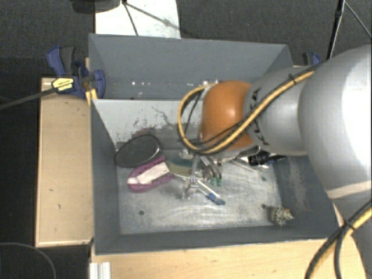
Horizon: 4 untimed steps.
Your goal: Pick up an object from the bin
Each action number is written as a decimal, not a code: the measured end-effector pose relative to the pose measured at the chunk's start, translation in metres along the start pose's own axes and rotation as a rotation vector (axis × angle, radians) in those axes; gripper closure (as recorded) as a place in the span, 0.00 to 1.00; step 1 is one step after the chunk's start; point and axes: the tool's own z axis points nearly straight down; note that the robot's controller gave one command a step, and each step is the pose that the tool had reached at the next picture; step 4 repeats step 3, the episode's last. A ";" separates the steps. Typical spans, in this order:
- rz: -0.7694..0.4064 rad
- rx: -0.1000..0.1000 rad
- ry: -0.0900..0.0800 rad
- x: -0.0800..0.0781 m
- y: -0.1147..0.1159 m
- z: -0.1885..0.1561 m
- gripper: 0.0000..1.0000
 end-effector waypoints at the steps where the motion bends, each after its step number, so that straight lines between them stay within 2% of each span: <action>1: 0.006 0.000 -0.002 -0.001 0.000 -0.005 1.00; 2: -0.018 -0.001 -0.006 0.004 0.004 -0.057 1.00; 3: -0.012 0.001 -0.011 -0.021 -0.049 -0.153 1.00; 4: -0.012 0.001 -0.011 -0.021 -0.049 -0.153 1.00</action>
Offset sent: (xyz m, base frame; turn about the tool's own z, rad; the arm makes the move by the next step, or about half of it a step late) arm 0.0000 0.0000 0.0000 0.0000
